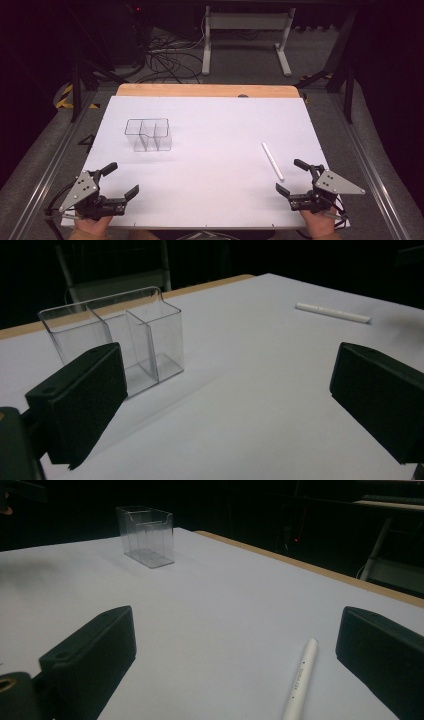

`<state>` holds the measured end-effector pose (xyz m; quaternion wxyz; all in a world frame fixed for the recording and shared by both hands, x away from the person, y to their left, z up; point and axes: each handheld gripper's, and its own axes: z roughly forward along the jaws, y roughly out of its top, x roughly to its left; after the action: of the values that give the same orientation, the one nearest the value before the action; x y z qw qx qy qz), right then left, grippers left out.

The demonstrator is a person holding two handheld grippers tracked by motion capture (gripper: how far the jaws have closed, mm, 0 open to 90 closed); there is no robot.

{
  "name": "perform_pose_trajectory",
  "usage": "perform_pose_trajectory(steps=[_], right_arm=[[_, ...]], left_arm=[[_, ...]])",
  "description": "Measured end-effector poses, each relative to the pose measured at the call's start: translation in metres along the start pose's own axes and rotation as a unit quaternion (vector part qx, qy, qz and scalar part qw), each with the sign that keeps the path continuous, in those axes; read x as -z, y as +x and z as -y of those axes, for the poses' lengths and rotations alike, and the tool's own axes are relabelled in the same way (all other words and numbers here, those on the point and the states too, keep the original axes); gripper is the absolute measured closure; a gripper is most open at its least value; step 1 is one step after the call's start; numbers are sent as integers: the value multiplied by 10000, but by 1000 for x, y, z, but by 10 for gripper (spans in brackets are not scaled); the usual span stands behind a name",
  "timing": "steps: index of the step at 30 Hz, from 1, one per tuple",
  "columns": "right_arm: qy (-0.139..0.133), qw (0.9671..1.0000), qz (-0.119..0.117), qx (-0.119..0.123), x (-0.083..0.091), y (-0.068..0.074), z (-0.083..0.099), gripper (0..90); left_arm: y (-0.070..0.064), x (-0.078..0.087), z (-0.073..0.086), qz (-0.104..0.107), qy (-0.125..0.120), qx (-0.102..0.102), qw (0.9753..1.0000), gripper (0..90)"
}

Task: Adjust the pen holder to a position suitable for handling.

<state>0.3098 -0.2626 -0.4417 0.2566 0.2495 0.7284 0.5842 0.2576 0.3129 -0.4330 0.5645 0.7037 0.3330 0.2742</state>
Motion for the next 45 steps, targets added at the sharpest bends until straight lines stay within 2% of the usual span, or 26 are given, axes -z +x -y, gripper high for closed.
perform_pose_trajectory(steps=[11,18,24,27,30,36,39,45], right_arm=[[31,10000,-30,22,-1,0,1,46],[12,9999,-84,59,-1,1,1,60],[23,9999,-95,53,1,1,2,66],[34,9999,-103,37,1,2,2,67],[55,9999,-112,36,1,3,3,68],[130,9998,-111,50,1,4,4,68],[183,9998,-76,61,0,5,6,68],[240,9997,-49,62,0,6,7,68]], left_arm=[[-1,-1,0,103,-40,-151,9998,50],[-1,-2,-2,238,-84,-49,9997,88],[-1,-6,-6,282,-36,-55,9996,96],[2,-11,-12,294,23,104,9995,118],[7,-14,-17,473,-21,156,9988,118],[8,-22,-33,625,148,-135,9978,104],[9,-26,-40,687,143,-209,9973,99],[19,-32,-52,887,104,-126,9959,98]])
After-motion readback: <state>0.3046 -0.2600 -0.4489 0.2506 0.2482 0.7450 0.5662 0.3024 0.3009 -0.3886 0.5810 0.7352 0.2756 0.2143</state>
